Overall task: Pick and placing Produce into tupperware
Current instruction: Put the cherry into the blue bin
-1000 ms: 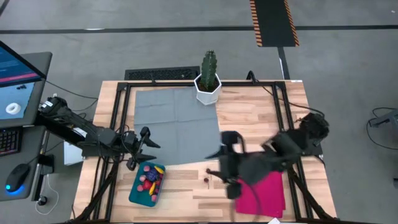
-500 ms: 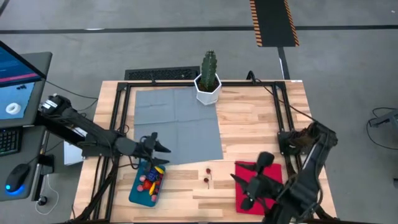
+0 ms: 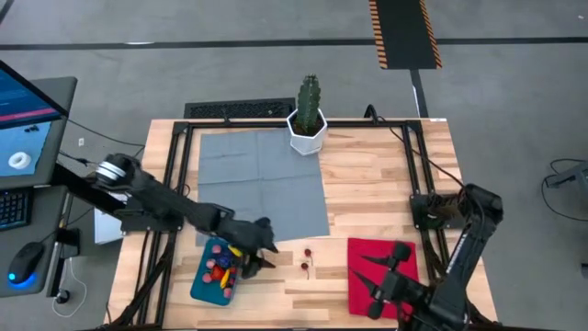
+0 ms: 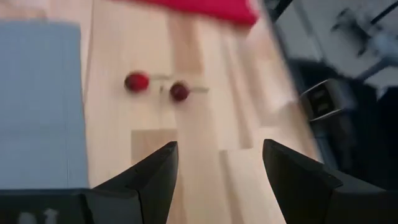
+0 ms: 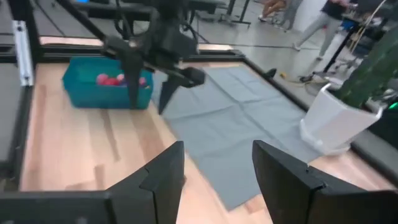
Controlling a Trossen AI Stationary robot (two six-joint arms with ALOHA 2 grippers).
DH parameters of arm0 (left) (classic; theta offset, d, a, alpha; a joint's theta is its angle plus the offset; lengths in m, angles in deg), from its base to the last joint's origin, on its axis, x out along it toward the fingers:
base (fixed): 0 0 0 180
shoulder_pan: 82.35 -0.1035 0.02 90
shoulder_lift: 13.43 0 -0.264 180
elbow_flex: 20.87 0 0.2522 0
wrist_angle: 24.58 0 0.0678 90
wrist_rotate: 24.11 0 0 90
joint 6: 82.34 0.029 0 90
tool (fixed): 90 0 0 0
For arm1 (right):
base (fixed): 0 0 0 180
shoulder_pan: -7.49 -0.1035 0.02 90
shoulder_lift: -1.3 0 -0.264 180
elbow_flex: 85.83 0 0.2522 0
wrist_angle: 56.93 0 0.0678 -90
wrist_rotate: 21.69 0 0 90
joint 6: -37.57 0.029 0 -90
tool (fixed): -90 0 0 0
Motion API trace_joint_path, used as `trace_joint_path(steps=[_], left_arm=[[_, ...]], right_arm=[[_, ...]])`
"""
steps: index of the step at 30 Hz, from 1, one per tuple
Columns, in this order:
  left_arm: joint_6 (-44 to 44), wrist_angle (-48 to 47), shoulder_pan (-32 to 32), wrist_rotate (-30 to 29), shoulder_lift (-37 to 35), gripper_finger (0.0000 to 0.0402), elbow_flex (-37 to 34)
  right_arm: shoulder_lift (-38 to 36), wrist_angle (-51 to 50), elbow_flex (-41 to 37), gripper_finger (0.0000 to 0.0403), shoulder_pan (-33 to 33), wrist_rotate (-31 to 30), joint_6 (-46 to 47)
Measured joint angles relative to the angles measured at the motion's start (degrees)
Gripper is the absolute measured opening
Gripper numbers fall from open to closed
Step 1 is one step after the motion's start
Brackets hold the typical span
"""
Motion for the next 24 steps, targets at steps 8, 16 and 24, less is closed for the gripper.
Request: trace_joint_path(steps=[8, 16, 24], left_arm=[[6.12, -13.93, -0.49, 2.65, 15.33, 0.0226, 16.42], [13.94, -21.94, -0.79, -0.02, 26.0, 0.0226, 29.53], [17.32, -28.28, -0.74, -3.83, 30.57, 0.0226, 34.79]], right_arm=[[0.01, 5.61, -4.99, 0.0214, -5.01, -0.39, 5.75], [0.02, 13.42, -8.45, 0.0214, -5.94, -0.32, 5.64], [0.02, 16.34, -10.76, 0.0214, -6.26, -0.17, 5.51]])
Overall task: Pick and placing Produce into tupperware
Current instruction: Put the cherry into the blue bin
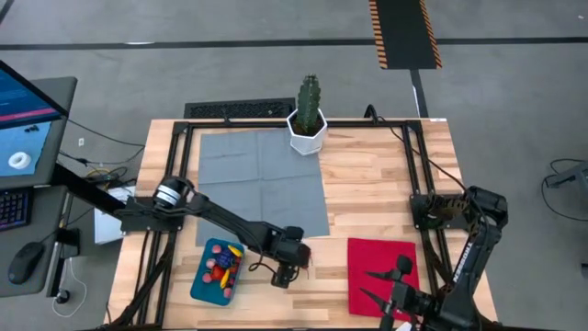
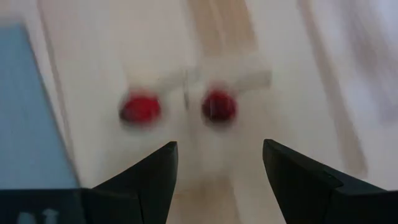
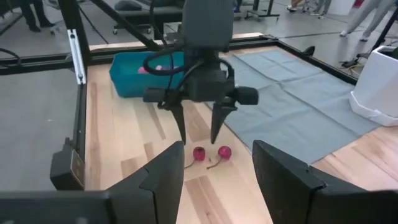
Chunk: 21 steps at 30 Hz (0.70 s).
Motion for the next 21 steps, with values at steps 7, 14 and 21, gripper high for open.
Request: trace_joint_path(steps=[7, 14, 21], left_arm=[[1.65, 2.66, -0.02, -1.16, -0.02, 0.0226, 0.21], [1.33, 6.29, -0.26, -0.68, 0.57, 0.0226, 0.16], [-0.23, 6.21, -0.6, -1.08, 1.19, 0.0216, 0.12]], right_arm=[[0.02, 2.64, -1.93, 0.0214, 0.0, 0.13, 0.02], [0.02, 3.01, -1.93, 0.0214, 0.0, 0.11, 0.0], [0.02, 3.19, -1.93, 0.0214, 0.0, 0.11, -0.02]])
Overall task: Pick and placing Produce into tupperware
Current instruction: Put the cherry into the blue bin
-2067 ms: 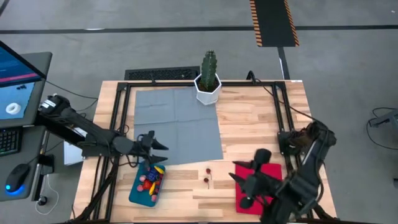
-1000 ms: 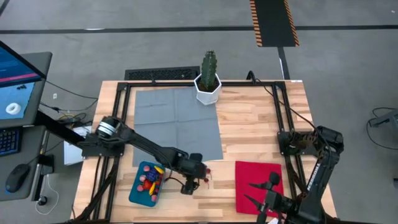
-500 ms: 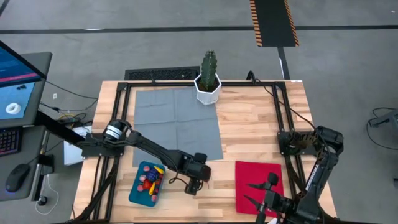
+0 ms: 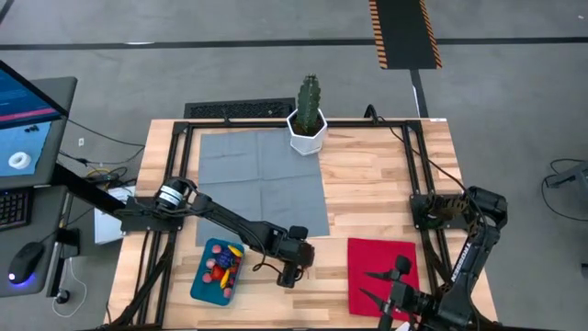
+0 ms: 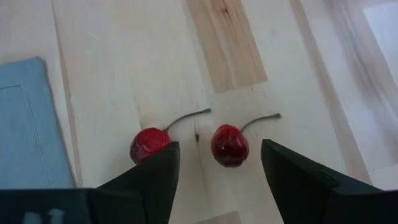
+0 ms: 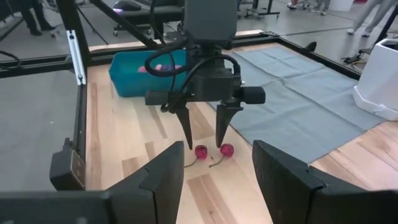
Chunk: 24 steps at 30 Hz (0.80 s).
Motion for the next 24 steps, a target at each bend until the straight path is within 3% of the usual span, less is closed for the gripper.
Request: trace_joint_path(steps=[11, 24], left_arm=[[-0.33, 1.48, -0.01, 2.23, 0.0, 0.0122, 0.0], [-1.35, 2.32, 0.1, 2.47, 0.0, 0.0126, -0.7]], right_arm=[[0.0, 0.22, 0.0, 0.0214, 0.0, 0.0, 0.0], [0.0, 0.68, 0.0, 0.0214, 0.0, -0.01, -0.04]])
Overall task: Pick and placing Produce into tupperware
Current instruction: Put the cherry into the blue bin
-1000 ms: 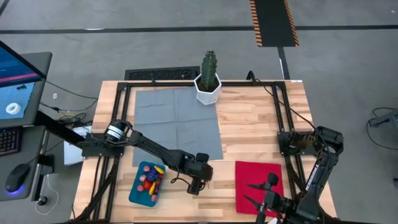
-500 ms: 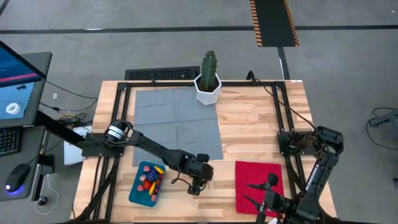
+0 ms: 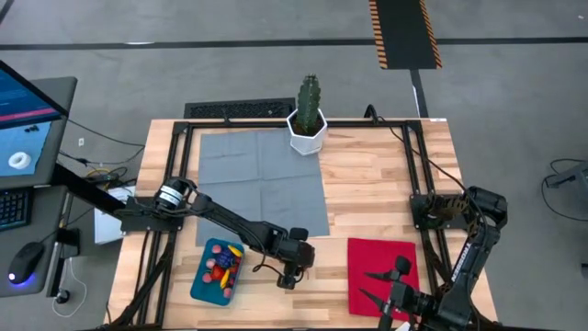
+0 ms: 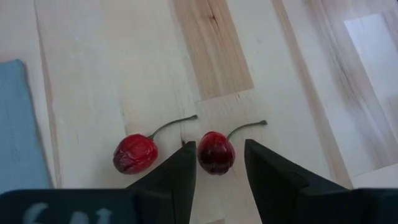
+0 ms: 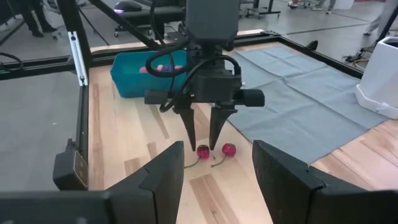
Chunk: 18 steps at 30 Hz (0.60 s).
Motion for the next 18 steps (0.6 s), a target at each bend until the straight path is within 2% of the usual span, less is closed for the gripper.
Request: trace_joint_path(steps=[9, 13, 18], left_arm=[[-0.82, 1.97, 0.23, -1.55, 0.02, 0.013, -1.58], [-0.81, 2.04, 0.23, -0.71, 0.02, 0.0104, -2.08], [-0.12, 2.46, 0.22, -1.57, 0.02, 0.0054, -2.6]], right_arm=[[0.0, 0.21, 0.0, 0.0214, 0.0, -0.01, 0.0], [0.0, 0.22, 0.0, 0.0214, 0.0, -0.01, 0.02], [0.0, 0.37, 0.0, 0.0214, 0.0, -0.02, 0.0]])
